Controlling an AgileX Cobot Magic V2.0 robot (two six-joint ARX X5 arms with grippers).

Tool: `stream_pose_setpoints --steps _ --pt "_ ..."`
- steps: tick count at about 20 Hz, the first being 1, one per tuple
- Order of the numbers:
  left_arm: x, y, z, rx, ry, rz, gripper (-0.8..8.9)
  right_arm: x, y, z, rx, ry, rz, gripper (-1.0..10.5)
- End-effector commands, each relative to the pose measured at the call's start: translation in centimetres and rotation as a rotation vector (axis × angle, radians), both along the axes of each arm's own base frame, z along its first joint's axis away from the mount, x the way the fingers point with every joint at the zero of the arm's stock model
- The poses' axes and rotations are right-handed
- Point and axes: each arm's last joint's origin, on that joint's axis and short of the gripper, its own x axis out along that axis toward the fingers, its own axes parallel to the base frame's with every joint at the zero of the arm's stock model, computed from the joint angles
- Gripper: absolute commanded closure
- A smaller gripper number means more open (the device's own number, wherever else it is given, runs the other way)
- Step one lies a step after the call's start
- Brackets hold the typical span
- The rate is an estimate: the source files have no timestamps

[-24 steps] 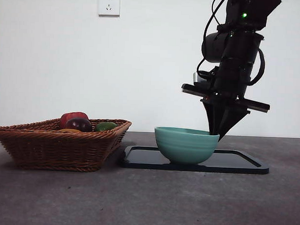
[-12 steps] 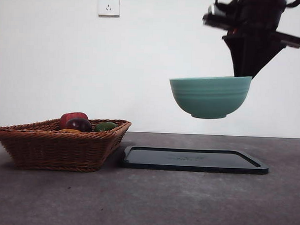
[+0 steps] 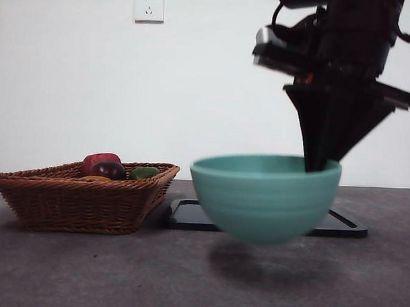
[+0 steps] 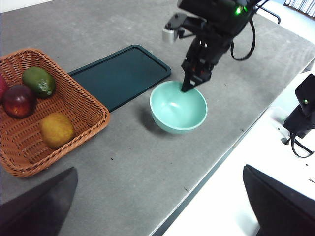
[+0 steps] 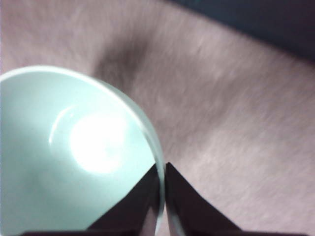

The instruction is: Pick up the wifruite, put it on the bowl, pick up the plate, put it on desk

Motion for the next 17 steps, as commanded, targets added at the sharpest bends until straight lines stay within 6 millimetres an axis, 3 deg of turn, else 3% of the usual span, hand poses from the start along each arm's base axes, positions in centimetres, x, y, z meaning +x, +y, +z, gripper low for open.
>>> stream_pose_setpoints --steps 1,6,13,14,17 --pt "-0.1 0.0 0.4 -0.011 -0.018 -0.008 2.51 -0.1 0.2 -1.4 0.003 0.032 -0.031 9.4" --pt "-0.1 0.0 0.4 -0.011 -0.018 -0.008 2.51 -0.5 -0.2 -3.9 0.009 0.047 -0.064 9.4" --pt "-0.1 0.0 0.4 -0.011 -0.018 -0.008 2.51 -0.4 -0.1 -4.0 0.022 0.029 -0.061 9.3" --pt "-0.1 0.0 0.4 -0.011 -0.018 -0.008 2.51 -0.4 -0.1 -4.0 0.018 0.024 -0.061 8.6" --pt "-0.1 0.0 0.4 -0.011 -0.018 -0.008 2.51 -0.2 -0.2 -3.4 0.019 0.007 -0.048 5.0"
